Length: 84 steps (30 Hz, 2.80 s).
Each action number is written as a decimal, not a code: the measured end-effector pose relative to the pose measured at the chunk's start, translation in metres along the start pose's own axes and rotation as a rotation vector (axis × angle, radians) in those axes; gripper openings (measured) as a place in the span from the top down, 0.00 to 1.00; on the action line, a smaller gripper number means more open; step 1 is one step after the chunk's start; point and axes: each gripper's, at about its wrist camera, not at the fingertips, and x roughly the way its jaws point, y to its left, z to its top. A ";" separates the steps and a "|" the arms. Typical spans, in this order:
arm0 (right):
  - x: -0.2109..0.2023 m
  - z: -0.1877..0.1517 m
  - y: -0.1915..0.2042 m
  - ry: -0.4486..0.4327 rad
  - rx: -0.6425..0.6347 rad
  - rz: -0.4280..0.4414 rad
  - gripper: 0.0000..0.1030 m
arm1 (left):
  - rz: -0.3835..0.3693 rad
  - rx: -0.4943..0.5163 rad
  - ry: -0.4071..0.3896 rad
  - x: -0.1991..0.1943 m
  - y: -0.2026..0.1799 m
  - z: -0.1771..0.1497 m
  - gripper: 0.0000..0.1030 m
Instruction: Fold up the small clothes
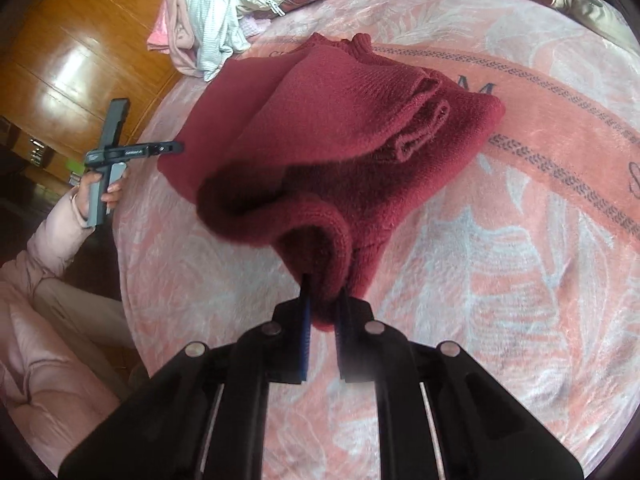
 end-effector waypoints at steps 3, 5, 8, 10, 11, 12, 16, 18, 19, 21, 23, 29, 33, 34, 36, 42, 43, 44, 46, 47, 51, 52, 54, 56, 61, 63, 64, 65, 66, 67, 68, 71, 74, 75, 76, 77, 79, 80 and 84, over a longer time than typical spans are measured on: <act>0.014 -0.016 -0.019 0.060 0.056 -0.048 0.88 | 0.000 0.006 0.001 -0.003 0.002 -0.002 0.38; 0.016 -0.020 -0.022 0.027 0.083 -0.015 0.85 | -0.002 -0.013 -0.003 -0.007 0.008 -0.002 0.38; 0.007 -0.015 -0.003 -0.013 -0.004 -0.081 0.29 | -0.011 -0.048 -0.008 -0.010 0.015 -0.002 0.37; 0.003 -0.006 0.013 -0.055 -0.064 -0.112 0.26 | -0.016 -0.064 -0.006 -0.009 0.018 -0.002 0.37; 0.003 -0.001 0.019 -0.065 -0.084 -0.109 0.23 | -0.016 -0.068 -0.003 -0.008 0.018 -0.002 0.37; 0.004 0.003 0.025 -0.069 -0.109 -0.129 0.21 | -0.013 -0.066 -0.001 -0.007 0.017 -0.003 0.37; 0.027 0.020 0.033 -0.016 -0.186 -0.219 0.17 | 0.002 -0.040 0.000 -0.006 0.012 -0.005 0.37; 0.036 0.028 0.029 -0.006 -0.178 -0.189 0.18 | 0.000 -0.039 0.002 -0.005 0.011 -0.005 0.36; 0.038 0.029 0.026 -0.003 -0.174 -0.169 0.22 | -0.002 -0.038 0.002 -0.005 0.011 -0.004 0.36; 0.045 0.035 0.026 0.018 -0.163 -0.106 0.46 | -0.002 -0.035 -0.002 -0.006 0.011 -0.003 0.36; 0.045 0.033 0.030 0.045 -0.164 -0.048 0.86 | -0.007 -0.038 -0.007 -0.008 0.012 -0.003 0.36; 0.006 -0.001 0.034 0.021 -0.162 0.217 0.95 | -0.007 -0.054 -0.015 -0.011 0.019 -0.002 0.36; 0.026 -0.016 0.018 0.112 -0.102 0.165 0.87 | 0.007 -0.045 -0.003 -0.008 0.019 -0.003 0.36; 0.031 -0.017 0.011 0.126 -0.072 0.149 0.86 | 0.024 -0.037 0.000 -0.006 0.018 -0.003 0.36; 0.027 -0.017 0.004 0.114 -0.051 0.155 0.80 | 0.041 -0.022 0.001 -0.006 0.016 -0.003 0.36; -0.035 0.023 0.009 -0.099 -0.061 0.132 0.31 | 0.041 -0.016 -0.082 -0.027 0.014 0.017 0.33; -0.037 0.036 0.008 -0.128 -0.044 0.112 0.32 | 0.044 -0.005 -0.089 -0.028 0.010 0.022 0.32; -0.036 0.053 0.006 -0.147 -0.019 0.075 0.32 | 0.040 0.004 -0.090 -0.027 0.007 0.027 0.32; -0.023 0.084 -0.003 -0.148 0.050 0.006 0.30 | 0.023 0.001 -0.087 -0.020 0.002 0.036 0.32; -0.010 0.099 -0.008 -0.129 0.091 -0.033 0.32 | 0.012 -0.007 -0.085 -0.016 0.001 0.041 0.32; 0.040 0.133 -0.030 -0.028 0.183 -0.164 0.32 | -0.008 -0.009 -0.064 0.003 -0.005 0.055 0.32; 0.048 0.136 -0.032 -0.023 0.194 -0.175 0.33 | -0.004 0.003 -0.063 0.007 -0.007 0.057 0.32; 0.058 0.142 -0.036 -0.026 0.226 -0.180 0.37 | 0.007 0.025 -0.057 0.015 -0.011 0.058 0.32; 0.064 0.144 -0.036 -0.016 0.239 -0.211 0.45 | 0.015 0.039 -0.047 0.022 -0.010 0.058 0.32; 0.030 0.141 -0.045 -0.106 0.262 -0.196 0.95 | 0.002 0.057 -0.049 0.023 -0.005 0.054 0.32; 0.008 0.142 -0.045 -0.168 0.272 -0.229 0.95 | -0.005 0.048 -0.053 0.021 -0.003 0.054 0.32; -0.002 0.143 -0.050 -0.192 0.309 -0.237 0.95 | -0.010 0.043 -0.054 0.019 -0.002 0.054 0.32; -0.011 0.143 -0.058 -0.212 0.351 -0.243 0.95 | -0.013 0.041 -0.056 0.019 -0.003 0.055 0.32; -0.013 0.143 -0.064 -0.205 0.376 -0.253 0.95 | -0.012 0.043 -0.055 0.020 -0.003 0.056 0.32; -0.008 0.143 -0.070 -0.182 0.399 -0.265 0.95 | -0.008 0.046 -0.051 0.021 -0.004 0.056 0.31; 0.002 0.143 -0.074 -0.145 0.410 -0.288 0.95 | -0.004 0.047 -0.048 0.023 -0.005 0.056 0.31; 0.033 0.140 -0.083 -0.064 0.419 -0.377 0.90 | 0.012 0.056 -0.051 0.028 -0.008 0.055 0.29; 0.035 0.132 -0.083 -0.085 0.436 -0.371 0.83 | 0.031 0.094 -0.059 0.025 -0.014 0.052 0.28; 0.030 0.129 -0.081 -0.094 0.438 -0.360 0.79 | 0.031 0.103 -0.061 0.023 -0.014 0.051 0.28; 0.023 0.125 -0.078 -0.096 0.435 -0.358 0.67 | 0.027 0.110 -0.062 0.019 -0.014 0.048 0.28; 0.016 0.119 -0.073 -0.094 0.427 -0.371 0.61 | 0.016 0.109 -0.061 0.015 -0.013 0.044 0.28; 0.005 0.104 -0.062 -0.078 0.405 -0.373 0.59 | -0.008 0.108 -0.055 0.007 -0.010 0.032 0.28; 0.000 0.091 -0.056 -0.071 0.406 -0.340 0.57 | -0.017 0.112 -0.052 0.004 -0.009 0.026 0.28; -0.005 0.046 -0.027 -0.057 0.389 -0.167 0.46 | -0.039 0.121 -0.044 -0.006 -0.008 -0.003 0.28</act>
